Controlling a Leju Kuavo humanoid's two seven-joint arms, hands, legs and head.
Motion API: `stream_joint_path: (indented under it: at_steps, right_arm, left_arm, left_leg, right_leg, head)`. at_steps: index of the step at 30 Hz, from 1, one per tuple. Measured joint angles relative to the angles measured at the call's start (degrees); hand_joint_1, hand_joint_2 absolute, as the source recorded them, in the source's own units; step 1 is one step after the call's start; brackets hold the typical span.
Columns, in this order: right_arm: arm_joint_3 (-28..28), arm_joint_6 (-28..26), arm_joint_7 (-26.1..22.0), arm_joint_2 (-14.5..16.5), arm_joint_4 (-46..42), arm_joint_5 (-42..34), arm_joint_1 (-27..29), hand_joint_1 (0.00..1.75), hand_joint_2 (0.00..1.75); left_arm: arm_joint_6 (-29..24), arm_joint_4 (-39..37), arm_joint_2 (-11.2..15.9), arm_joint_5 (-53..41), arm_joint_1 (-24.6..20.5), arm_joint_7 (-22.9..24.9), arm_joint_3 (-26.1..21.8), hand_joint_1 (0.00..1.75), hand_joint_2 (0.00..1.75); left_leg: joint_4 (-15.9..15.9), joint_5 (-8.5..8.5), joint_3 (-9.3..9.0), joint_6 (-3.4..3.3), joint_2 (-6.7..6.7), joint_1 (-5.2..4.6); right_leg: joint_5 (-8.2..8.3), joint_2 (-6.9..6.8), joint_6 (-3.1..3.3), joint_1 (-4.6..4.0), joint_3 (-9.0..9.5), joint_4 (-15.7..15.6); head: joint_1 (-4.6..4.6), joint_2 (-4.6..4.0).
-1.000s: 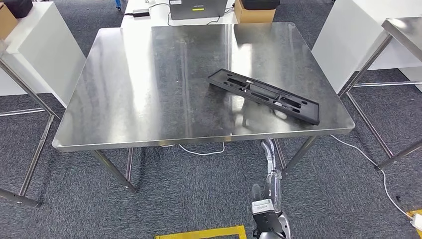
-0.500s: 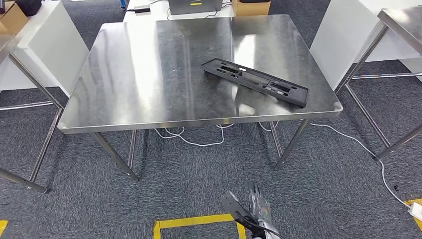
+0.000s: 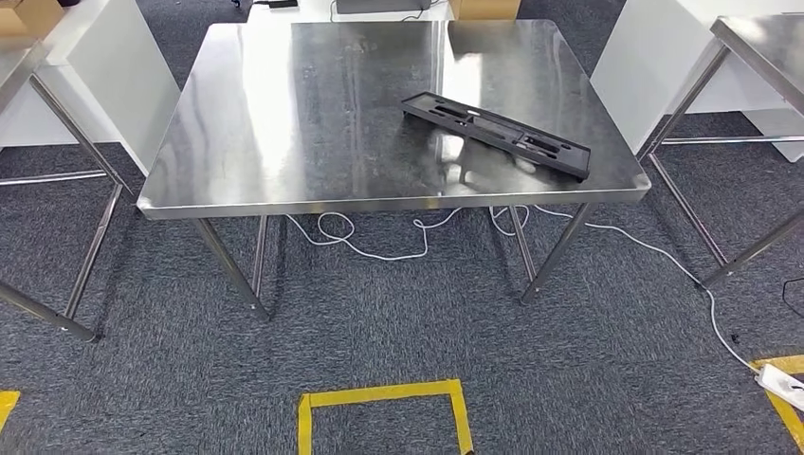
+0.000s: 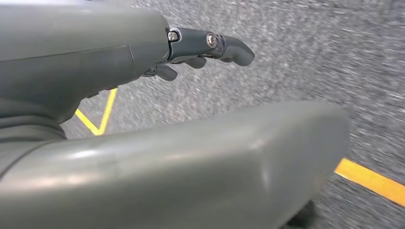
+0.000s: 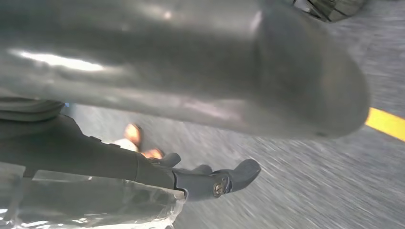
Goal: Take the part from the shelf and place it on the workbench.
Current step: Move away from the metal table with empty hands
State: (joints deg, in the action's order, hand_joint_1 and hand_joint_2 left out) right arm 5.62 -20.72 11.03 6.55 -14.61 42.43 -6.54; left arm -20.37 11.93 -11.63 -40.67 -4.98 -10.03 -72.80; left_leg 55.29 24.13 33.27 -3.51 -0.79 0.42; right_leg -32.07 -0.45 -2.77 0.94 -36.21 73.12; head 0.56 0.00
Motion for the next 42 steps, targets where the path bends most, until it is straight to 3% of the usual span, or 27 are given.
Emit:
stream_joint_path:
  at_steps: [2,3,5,7,8,9,11,12,13,14,15,16,18,20,23,24,26,28,30,32,34,35,36,38,39,40,42]
  right_arm:
    - [-1.39,-0.08,0.47,-0.16,0.52,-0.95,0.30,0.00,0.00]
    - [-1.98,-0.13,0.60,-0.23,0.71,-1.14,0.41,0.00,0.00]
    - [-2.89,-0.26,0.73,-0.29,1.09,-1.22,0.58,0.00,0.00]
    - [-3.47,-0.43,0.82,-0.30,1.49,-1.14,0.89,0.00,0.00]
    - [-3.68,-0.52,0.88,-0.28,1.66,-1.12,1.09,0.00,0.00]
    - [-3.86,-0.58,0.93,-0.27,1.81,-1.13,1.31,0.00,0.00]
    - [-4.24,-0.63,0.93,-0.19,2.00,-1.22,1.58,0.00,0.00]
    - [-4.40,-0.64,0.92,-0.16,2.04,-1.25,1.62,0.00,0.00]
    - [-4.52,-0.64,0.91,-0.13,2.09,-1.26,1.62,0.00,0.00]
    - [-4.61,-0.64,0.91,-0.13,2.13,-1.27,1.63,0.00,0.00]
    - [-4.67,-0.64,0.91,-0.10,2.16,-1.28,1.63,0.00,0.00]
    - [-4.72,-0.64,0.90,-0.07,2.19,-1.29,1.64,0.00,0.00]
    - [-4.78,-0.65,0.90,0.02,2.20,-1.30,1.65,0.00,0.00]
    - [-4.83,-0.68,0.90,0.05,2.22,-1.30,1.61,0.00,0.00]
    - [-4.93,-0.69,0.68,0.11,2.29,-1.51,1.58,0.00,0.00]
    - [-5.04,-0.66,0.37,0.13,2.32,-1.83,1.61,0.00,0.00]
    - [-5.59,-0.43,-0.62,0.11,2.35,-2.83,1.66,0.00,0.00]
    - [-6.42,-0.09,-1.68,0.13,2.37,-3.86,1.70,0.00,0.00]
    - [-7.37,0.10,-2.62,0.13,2.37,-4.86,1.72,0.00,0.00]
    - [-8.50,0.01,-3.55,0.12,2.37,-5.91,1.70,0.00,0.00]
    - [-9.71,-0.27,-4.62,0.08,2.38,-7.19,1.66,0.00,0.00]
    - [-10.39,-0.46,-5.38,0.04,2.39,-8.25,1.72,0.00,0.00]
    - [-11.19,-0.70,-6.25,0.01,2.41,-9.50,1.83,0.00,0.00]
    - [-13.36,-1.19,-7.87,0.01,2.53,-11.92,2.26,0.00,0.00]
    - [-14.47,-1.43,-8.36,0.01,2.59,-12.65,2.46,0.00,0.00]
    - [-15.49,-1.61,-8.66,0.02,2.66,-13.06,2.70,0.00,0.00]
    - [-16.96,-1.88,-9.00,0.00,2.71,-13.29,3.09,0.00,0.00]
  left_arm:
    - [-0.38,0.00,0.00,-0.27,0.00,0.26,0.21,0.00,0.00]
    - [-0.48,0.00,-0.02,-0.37,0.02,0.29,0.26,0.00,0.00]
    - [-0.55,0.01,-0.05,-0.64,0.05,0.22,0.33,0.00,0.00]
    - [-0.41,0.02,-0.07,-0.89,0.14,0.09,0.36,0.00,0.00]
    - [-0.31,0.03,-0.07,-0.99,0.20,0.00,0.40,0.00,0.00]
    - [-0.19,0.03,-0.07,-1.09,0.26,-0.10,0.46,0.00,0.00]
    - [0.06,0.04,-0.08,-1.27,0.33,-0.30,0.60,0.00,0.00]
    - [0.18,0.04,-0.09,-1.32,0.34,-0.36,0.64,0.00,0.00]
    - [0.27,0.04,-0.09,-1.34,0.36,-0.39,0.65,0.00,0.00]
    - [0.33,0.04,-0.09,-1.34,0.36,-0.41,0.66,0.00,0.00]
    - [0.36,0.05,-0.08,-1.34,0.35,-0.42,0.68,0.00,0.00]
    - [0.37,0.06,-0.08,-1.37,0.35,-0.43,0.71,0.00,0.00]
    - [0.39,0.09,-0.08,-1.43,0.34,-0.45,0.89,0.00,0.00]
    - [0.41,0.13,-0.09,-1.48,0.37,-0.47,1.10,0.00,0.00]
    - [0.46,0.16,-0.13,-1.60,0.35,-0.50,1.24,0.00,0.00]
    - [0.56,0.17,-0.15,-1.74,0.31,-0.52,1.34,0.00,0.00]
    - [0.94,0.23,-0.20,-2.13,0.26,-0.57,1.61,0.00,0.00]
    - [1.42,0.28,-0.20,-2.63,0.28,-0.60,1.86,0.00,0.00]
    - [1.92,0.32,-0.19,-3.38,0.28,-0.60,2.11,0.00,0.00]
    - [2.52,0.35,-0.18,-4.23,0.28,-0.61,2.61,0.00,0.00]
    - [3.11,0.38,-0.16,-5.07,0.29,-0.66,3.23,0.00,0.00]
    - [3.42,0.40,-0.14,-5.57,0.31,-0.74,3.50,0.00,0.00]
    - [3.72,0.41,-0.10,-6.07,0.34,-0.85,3.78,0.00,0.00]
    - [4.33,0.42,0.18,-6.99,0.52,-1.14,4.38,0.00,0.00]
    - [4.53,0.42,0.32,-7.27,0.61,-1.27,4.68,0.00,0.00]
    - [4.69,0.42,0.46,-7.46,0.71,-1.36,4.94,0.00,0.00]
    - [4.78,0.42,0.64,-7.80,0.80,-1.40,5.39,0.00,0.00]
  left_leg:
    - [0.17,-1.19,1.12,0.48,0.05,-0.09]
    - [0.36,-1.74,1.54,0.78,0.06,-0.21]
    - [0.73,-2.87,2.26,1.26,-0.01,-0.52]
    - [1.13,-3.44,2.96,1.67,0.03,-0.49]
    - [1.83,-2.47,3.34,1.95,0.14,-0.36]
    - [3.60,-0.35,3.92,2.28,0.26,-0.19]
    - [10.45,5.83,5.67,2.87,0.48,0.11]
    - [14.51,8.23,6.51,3.11,0.56,0.23]
    - [17.56,9.26,6.87,3.30,0.63,0.32]
    - [18.95,9.02,6.48,3.43,0.66,0.44]
    - [18.10,7.70,5.01,3.51,0.66,0.59]
    - [15.32,6.13,2.62,3.53,0.66,0.76]
    - [7.41,4.92,-2.85,3.41,0.82,0.90]
    - [3.07,5.50,-5.19,3.13,1.03,0.61]
    - [1.98,4.83,-4.48,2.01,0.90,0.44]
    - [1.68,4.36,-4.00,1.33,0.78,0.48]
    - [1.51,3.22,-2.66,0.19,0.57,0.31]
    - [1.54,1.98,-1.05,-0.18,0.42,0.07]
    - [1.57,0.70,0.57,-0.11,0.31,-0.08]
    - [1.60,-0.58,1.97,0.16,0.31,-0.20]
    - [1.65,-1.75,2.90,0.68,0.30,-0.43]
    - [1.64,-2.34,3.15,0.95,0.24,-0.50]
    - [1.58,-2.92,3.34,1.25,0.18,-0.52]
    - [1.76,-3.24,3.88,1.89,0.30,-0.37]
    - [2.56,-1.89,4.29,2.22,0.45,-0.25]
    - [4.38,0.67,4.79,2.56,0.61,-0.12]
    - [10.64,6.96,5.68,3.20,0.73,0.23]
  right_leg:
    - [2.01,0.02,-0.61,0.00,6.23,-7.34]
    - [1.90,0.08,-0.48,-0.15,9.74,-12.43]
    - [0.82,0.25,0.02,-0.48,13.37,-18.87]
    - [0.77,0.22,0.64,-0.13,12.91,-19.73]
    - [1.11,0.07,1.14,0.20,12.45,-19.50]
    - [1.57,-0.15,1.83,0.49,11.95,-19.39]
    - [2.65,-0.50,2.90,0.47,10.65,-19.16]
    - [3.19,-0.61,3.13,0.35,9.87,-18.98]
    - [3.70,-0.66,3.13,0.28,9.13,-18.73]
    - [4.13,-0.70,2.99,0.27,8.38,-18.40]
    - [4.50,-0.71,2.79,0.30,7.57,-17.96]
    - [4.81,-0.68,2.55,0.34,6.81,-17.47]
    - [5.34,-0.60,1.90,0.28,5.29,-16.51]
    - [6.05,-0.63,0.95,0.14,4.37,-16.08]
    - [6.32,-0.58,-0.31,0.06,3.27,-15.50]
    - [5.03,-0.46,-0.28,0.02,2.52,-14.19]
    - [0.41,-0.20,0.39,0.03,0.34,-8.55]
    - [-3.03,-0.08,0.44,0.03,-1.23,-1.67]
    - [-2.11,-0.03,-0.58,0.02,0.05,-0.05]
    - [0.58,0.00,-1.29,-0.02,5.22,-6.16]
    - [0.91,0.08,-0.78,-0.41,11.21,-15.16]
    - [0.48,0.15,-0.33,-0.66,12.73,-18.05]
    - [0.23,0.22,0.07,-1.01,13.14,-19.41]
    - [0.88,0.17,1.13,-0.59,12.11,-19.53]
    - [1.44,0.06,1.90,-0.27,11.57,-19.45]
    - [2.07,-0.11,2.67,0.10,10.94,-19.45]
    - [3.27,-0.38,3.56,0.03,9.45,-19.14]
  head:
    - [0.06,0.00]
    - [0.10,0.00]
    - [0.09,0.00]
    - [-0.03,0.00]
    - [-0.10,0.00]
    - [-0.27,0.00]
    - [-0.55,0.00]
    - [-0.61,0.00]
    - [-0.62,0.00]
    - [-0.63,0.00]
    - [-0.63,0.00]
    - [-0.66,0.00]
    - [-0.66,0.00]
    - [-0.67,0.00]
    - [-0.65,0.00]
    - [-0.52,0.00]
    - [-0.26,0.00]
    - [-0.12,0.00]
    - [-0.10,0.00]
    - [-0.09,0.00]
    - [-0.11,0.00]
    - [-0.14,0.00]
    - [-0.16,0.00]
    - [-0.23,0.00]
    - [-0.31,0.00]
    - [-0.49,0.00]
    - [-0.74,0.00]
